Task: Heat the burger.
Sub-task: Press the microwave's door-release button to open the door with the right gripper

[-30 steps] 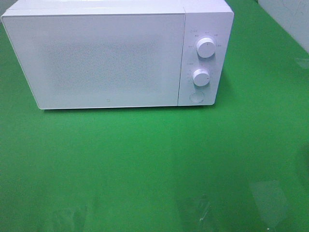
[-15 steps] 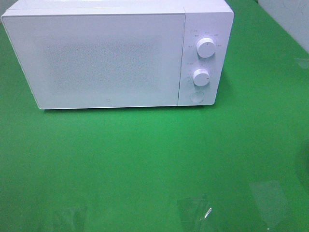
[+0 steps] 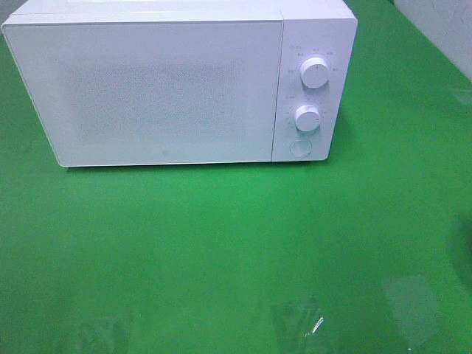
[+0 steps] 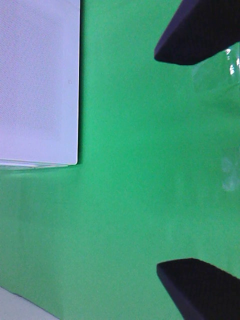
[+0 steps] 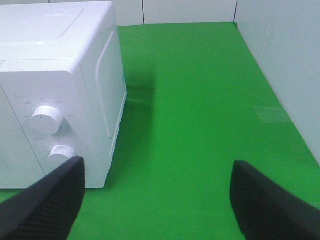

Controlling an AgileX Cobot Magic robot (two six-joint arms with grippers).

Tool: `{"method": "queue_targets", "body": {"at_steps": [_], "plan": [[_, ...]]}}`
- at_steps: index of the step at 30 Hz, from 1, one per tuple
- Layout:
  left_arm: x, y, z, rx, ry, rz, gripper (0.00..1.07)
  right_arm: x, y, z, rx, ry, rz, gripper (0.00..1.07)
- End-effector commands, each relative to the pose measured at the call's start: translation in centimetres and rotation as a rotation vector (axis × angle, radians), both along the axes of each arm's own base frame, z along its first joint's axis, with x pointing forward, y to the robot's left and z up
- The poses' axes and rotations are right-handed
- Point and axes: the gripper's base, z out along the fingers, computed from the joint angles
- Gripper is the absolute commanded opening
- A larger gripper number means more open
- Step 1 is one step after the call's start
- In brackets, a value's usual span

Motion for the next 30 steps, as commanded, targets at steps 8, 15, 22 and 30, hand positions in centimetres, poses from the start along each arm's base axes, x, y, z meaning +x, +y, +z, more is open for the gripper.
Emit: {"method": "queue_targets", "body": {"at_steps": [8,15,22,30], "plan": [[-0.1,0.0,0.0,0.001,-0.022,-0.006,1.00,3.7,0.2,-0.8,-0.004,-0.063,0.010,0.76],[-0.1,0.0,0.0,0.001,-0.022,-0.006,1.00,7.0,0.4,-2.5,-0.001,-0.107,0.020,0.76],[-0.1,0.0,0.0,0.001,-0.022,-0.006,1.00,9.2,0.5,-4.6,-0.039,-0.082,0.031,0.76],[-0.1,0.0,0.0,0.001,-0.022,-0.006,1.00,10.3,3.1,-6.4,-0.087,-0.067,0.095,0.76]]}}
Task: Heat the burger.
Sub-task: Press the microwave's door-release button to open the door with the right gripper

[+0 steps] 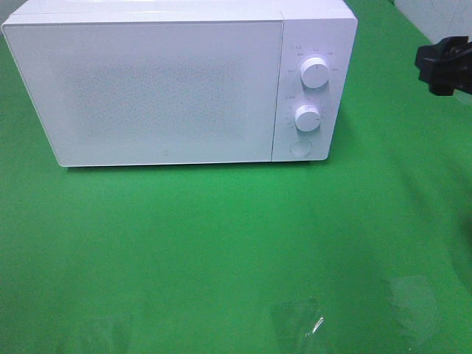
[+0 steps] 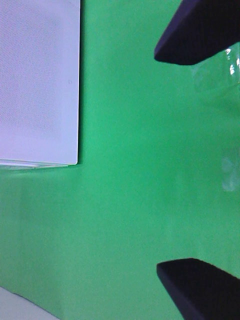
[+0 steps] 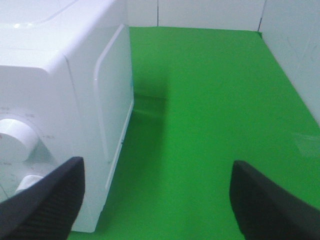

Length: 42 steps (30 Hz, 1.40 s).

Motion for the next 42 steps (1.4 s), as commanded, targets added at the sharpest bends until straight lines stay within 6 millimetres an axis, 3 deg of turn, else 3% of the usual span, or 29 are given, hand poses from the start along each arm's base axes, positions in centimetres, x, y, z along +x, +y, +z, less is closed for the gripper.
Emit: {"method": "queue_targets", "body": {"at_steps": [1,9,20,30,32,37,42], "plan": [[-0.1,0.0,0.0,0.001,-0.022,-0.006,1.00,0.2,1.2,-0.3,-0.026,-0.036,0.018,0.76],[-0.1,0.0,0.0,0.001,-0.022,-0.006,1.00,-1.6,3.5,-1.4,-0.013,-0.167,-0.019,0.76],[-0.1,0.0,0.0,0.001,-0.022,-0.006,1.00,-3.9,5.9,-2.0,-0.005,-0.203,-0.045,0.76],[-0.1,0.0,0.0,0.001,-0.022,-0.006,1.00,-4.2,6.9,-2.3,0.006,-0.193,-0.011,0.76],[-0.1,0.0,0.0,0.001,-0.022,-0.006,1.00,-3.6,7.3,-4.1,-0.019,-0.134,-0.011,0.76],[-0.1,0.0,0.0,0.001,-0.022,-0.006,1.00,-3.3,7.8,-5.5,-0.010,-0.084,-0.008,0.76],[-0.1,0.0,0.0,0.001,-0.022,-0.006,1.00,-3.4,9.5,-7.6,-0.032,-0.071,0.024,0.76]]}}
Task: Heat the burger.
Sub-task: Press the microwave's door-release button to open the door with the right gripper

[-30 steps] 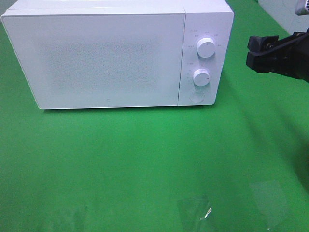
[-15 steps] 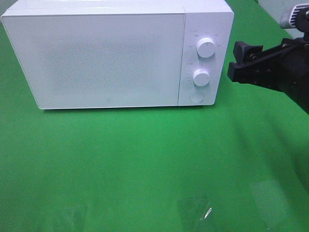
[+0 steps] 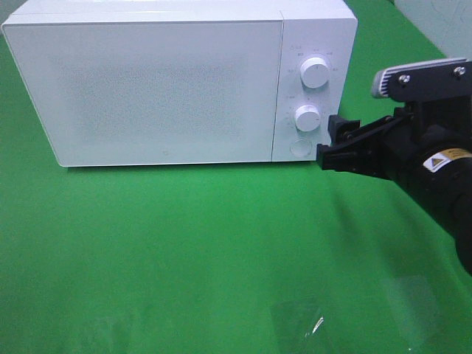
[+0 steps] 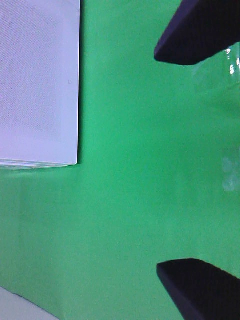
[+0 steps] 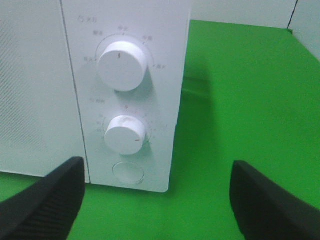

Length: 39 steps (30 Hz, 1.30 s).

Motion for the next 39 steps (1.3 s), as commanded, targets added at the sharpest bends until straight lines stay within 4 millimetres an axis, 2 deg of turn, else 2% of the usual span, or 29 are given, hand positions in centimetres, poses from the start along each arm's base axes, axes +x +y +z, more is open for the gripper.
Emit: {"method": "queue_targets", "body": {"at_steps": [1,6,8,11,12,13,15,16,17,19,20,21,22,23,24,27,29,30,33,39], "plan": [[-0.1,0.0,0.0,0.001,-0.022,-0.006,1.00,-0.2,1.3,-1.1,0.001,-0.027,0.025,0.76],[-0.1,0.0,0.0,0.001,-0.022,-0.006,1.00,-0.1,1.4,-1.9,0.029,-0.011,0.017,0.76],[-0.1,0.0,0.0,0.001,-0.022,-0.006,1.00,0.0,1.5,-2.7,0.134,0.017,-0.009,0.73],[-0.1,0.0,0.0,0.001,-0.022,-0.006,1.00,0.1,1.5,-2.9,0.168,0.027,-0.017,0.71],[-0.1,0.0,0.0,0.001,-0.022,-0.006,1.00,0.1,1.5,-3.2,0.241,0.043,-0.033,0.67],[-0.1,0.0,0.0,0.001,-0.022,-0.006,1.00,0.1,1.5,-3.2,0.241,0.043,-0.033,0.67],[-0.1,0.0,0.0,0.001,-0.022,-0.006,1.00,0.1,1.5,-3.2,0.417,0.064,-0.067,0.55],[-0.1,0.0,0.0,0.001,-0.022,-0.006,1.00,0.1,1.5,-3.2,0.417,0.064,-0.067,0.55],[-0.1,0.0,0.0,0.001,-0.022,-0.006,1.00,0.1,1.5,-3.2,0.538,0.077,-0.090,0.46],[-0.1,0.0,0.0,0.001,-0.022,-0.006,1.00,0.1,1.5,-3.2,0.603,0.084,-0.103,0.42],[-0.1,0.0,0.0,0.001,-0.022,-0.006,1.00,0.1,1.5,-3.2,0.720,0.098,-0.126,0.34],[-0.1,0.0,0.0,0.001,-0.022,-0.006,1.00,0.1,1.5,-3.2,0.720,0.098,-0.126,0.34],[-0.1,0.0,0.0,0.001,-0.022,-0.006,1.00,0.1,1.6,-3.2,0.844,0.111,-0.146,0.24],[-0.1,0.0,0.0,0.001,-0.022,-0.006,1.00,0.1,1.6,-3.2,0.844,0.111,-0.146,0.24],[-0.1,0.0,0.0,0.001,-0.022,-0.006,1.00,0.1,1.6,-3.2,0.982,0.128,-0.168,0.17],[-0.1,0.0,0.0,0.001,-0.022,-0.006,1.00,0.1,1.6,-3.2,1.046,0.136,-0.176,0.15],[-0.1,0.0,0.0,0.001,-0.022,-0.006,1.00,0.0,1.9,-3.2,1.258,0.178,-0.196,0.07],[-0.1,0.0,0.0,0.001,-0.022,-0.006,1.00,0.0,1.9,-3.2,1.258,0.178,-0.196,0.07],[-0.1,0.0,0.0,0.001,-0.022,-0.006,1.00,0.0,2.0,-3.5,1.420,0.228,-0.236,0.01],[-0.1,0.0,0.0,0.001,-0.022,-0.006,1.00,-0.1,2.1,-3.6,1.452,0.250,-0.252,0.00]]}}
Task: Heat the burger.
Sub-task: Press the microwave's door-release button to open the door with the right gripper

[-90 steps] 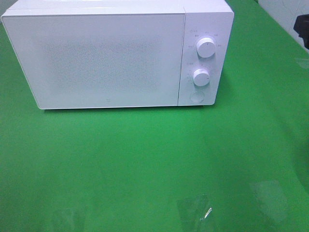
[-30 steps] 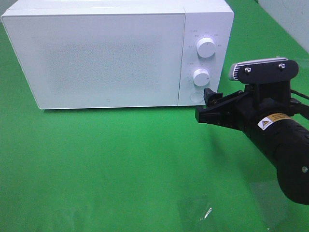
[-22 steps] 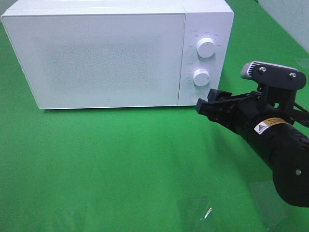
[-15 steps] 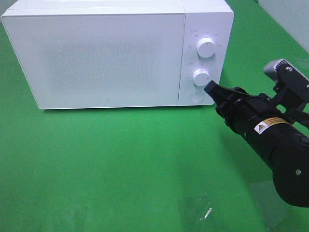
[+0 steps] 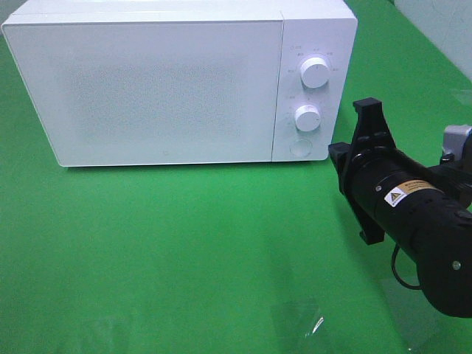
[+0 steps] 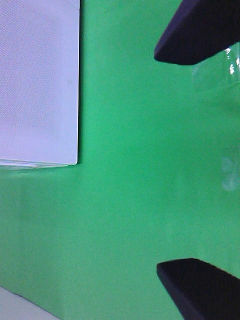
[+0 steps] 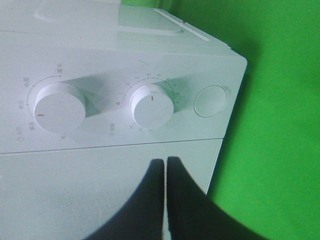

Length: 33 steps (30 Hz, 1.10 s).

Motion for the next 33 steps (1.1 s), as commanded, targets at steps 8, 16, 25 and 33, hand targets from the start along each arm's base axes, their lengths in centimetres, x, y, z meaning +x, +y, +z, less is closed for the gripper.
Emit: {"method": "queue_targets", "body": {"at_steps": [8,16,25,33], "plan": [[-0.1,0.0,0.0,-0.002,-0.022,-0.005,1.00,0.1,0.2,-1.6,0.044,0.089,-0.005,0.00],[-0.1,0.0,0.0,-0.002,-0.022,-0.005,1.00,0.8,1.2,-3.0,0.067,0.122,0.013,0.00],[-0.1,0.0,0.0,-0.002,-0.022,-0.005,1.00,2.9,1.9,-3.9,0.053,0.119,0.036,0.00],[-0.1,0.0,0.0,-0.002,-0.022,-0.005,1.00,5.9,1.5,-4.5,0.062,0.143,0.008,0.00]]}}
